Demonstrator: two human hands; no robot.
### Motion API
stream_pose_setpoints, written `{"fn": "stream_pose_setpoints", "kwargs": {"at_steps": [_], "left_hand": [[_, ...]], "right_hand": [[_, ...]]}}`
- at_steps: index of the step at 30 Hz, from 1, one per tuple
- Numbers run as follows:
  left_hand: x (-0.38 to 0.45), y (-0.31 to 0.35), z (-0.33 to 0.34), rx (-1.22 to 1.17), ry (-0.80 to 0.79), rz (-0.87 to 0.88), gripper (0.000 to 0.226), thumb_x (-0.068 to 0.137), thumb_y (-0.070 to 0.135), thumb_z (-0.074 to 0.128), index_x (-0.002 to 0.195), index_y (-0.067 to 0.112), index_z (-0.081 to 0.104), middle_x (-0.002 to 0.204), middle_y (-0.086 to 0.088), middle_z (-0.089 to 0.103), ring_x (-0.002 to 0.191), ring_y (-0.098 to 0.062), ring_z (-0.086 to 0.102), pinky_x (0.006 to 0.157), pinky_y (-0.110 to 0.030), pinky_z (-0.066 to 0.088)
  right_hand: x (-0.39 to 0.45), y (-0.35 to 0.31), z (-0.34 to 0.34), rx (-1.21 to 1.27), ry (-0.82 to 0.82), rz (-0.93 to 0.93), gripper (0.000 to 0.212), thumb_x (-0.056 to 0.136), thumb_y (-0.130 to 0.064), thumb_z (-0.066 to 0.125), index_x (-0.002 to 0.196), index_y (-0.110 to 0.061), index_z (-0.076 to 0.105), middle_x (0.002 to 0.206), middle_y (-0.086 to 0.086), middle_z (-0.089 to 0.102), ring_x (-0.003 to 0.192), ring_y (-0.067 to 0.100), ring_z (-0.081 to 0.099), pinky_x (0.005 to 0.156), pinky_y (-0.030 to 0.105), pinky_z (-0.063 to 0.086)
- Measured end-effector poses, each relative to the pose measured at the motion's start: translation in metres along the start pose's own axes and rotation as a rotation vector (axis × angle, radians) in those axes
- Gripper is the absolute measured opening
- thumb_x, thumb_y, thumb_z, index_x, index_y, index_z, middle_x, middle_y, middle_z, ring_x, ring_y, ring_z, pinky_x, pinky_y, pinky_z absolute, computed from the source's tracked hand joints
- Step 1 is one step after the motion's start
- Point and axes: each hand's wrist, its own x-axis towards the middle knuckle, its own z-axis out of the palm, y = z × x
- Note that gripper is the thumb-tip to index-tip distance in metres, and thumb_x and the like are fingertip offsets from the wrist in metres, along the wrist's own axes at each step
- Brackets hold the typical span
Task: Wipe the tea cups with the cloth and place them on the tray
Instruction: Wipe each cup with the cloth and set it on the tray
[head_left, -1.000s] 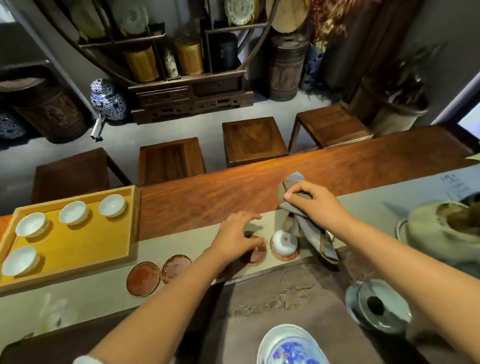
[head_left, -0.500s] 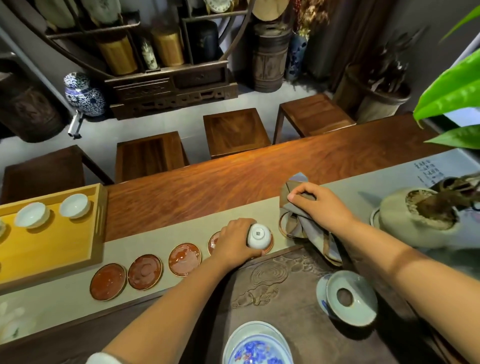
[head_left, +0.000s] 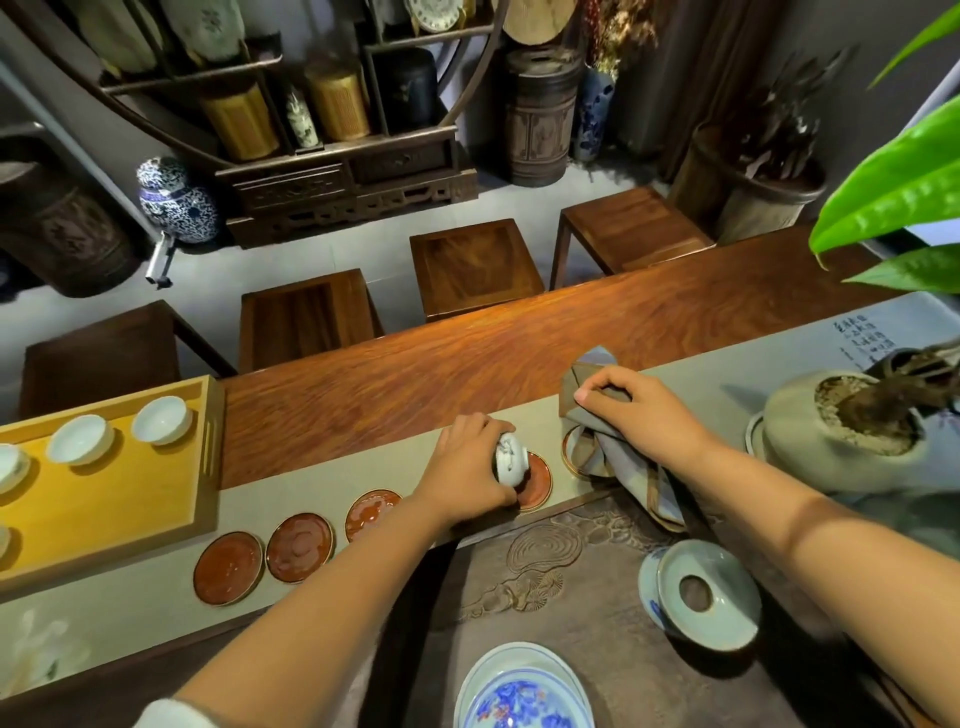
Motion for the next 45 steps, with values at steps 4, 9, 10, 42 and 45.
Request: {"fn": "stream_pose_setpoints", "kwargs": {"at_steps": [4,9,10,42,45], "left_hand": [[0.002,0.002,-0.008,0.092,-0.021,0.052,0.081,0.058,0.040,0.072,0.131,0.023,0.041,0.118,0.001,0.041,0.110,-0.017,0.029,0.082,-0.024,0.018],[0.003,0.009,-0.018,-0.133,0.009,0.003,0.077,0.062,0.040,0.078,0.130,0.026,0.045,0.127,0.005,0.047,0.119,-0.015,0.033,0.090,-0.027,0.026],[0.002,0.011,-0.021,-0.182,0.020,0.000,0.077,0.061,0.041,0.080,0.129,0.027,0.046,0.128,0.005,0.048,0.120,-0.014,0.036,0.092,-0.028,0.028],[-0.035,0.023,-0.089,-0.286,0.266,0.066,0.067,0.062,0.051,0.078,0.121,0.032,0.054,0.113,0.021,0.054,0.104,0.001,0.045,0.082,-0.013,0.032],[-0.034,0.027,-0.091,-0.267,0.251,0.085,0.053,0.066,0.046,0.077,0.113,0.032,0.058,0.105,0.016,0.061,0.097,-0.004,0.050,0.074,-0.006,0.033]], "right_hand": [[-0.001,-0.001,0.003,0.003,-0.010,0.008,0.009,0.087,-0.024,0.060,0.080,-0.022,0.065,0.086,-0.012,0.065,0.085,0.002,0.058,0.077,0.019,0.042],[-0.002,-0.004,0.006,-0.005,-0.008,0.039,0.014,0.087,-0.028,0.060,0.085,-0.016,0.066,0.092,-0.002,0.067,0.091,0.011,0.060,0.083,0.028,0.044],[-0.002,-0.005,0.006,-0.002,-0.003,0.041,0.015,0.087,-0.028,0.060,0.086,-0.015,0.067,0.094,0.000,0.068,0.092,0.012,0.060,0.083,0.029,0.044],[0.003,-0.081,0.026,-0.069,0.109,-0.170,0.009,0.086,-0.027,0.061,0.095,-0.030,0.060,0.092,-0.014,0.060,0.085,0.005,0.054,0.063,0.007,0.037],[0.000,-0.086,0.040,-0.154,-0.008,-0.199,0.011,0.083,-0.035,0.063,0.093,-0.034,0.060,0.093,-0.015,0.060,0.086,0.001,0.054,0.064,0.013,0.037]]}}
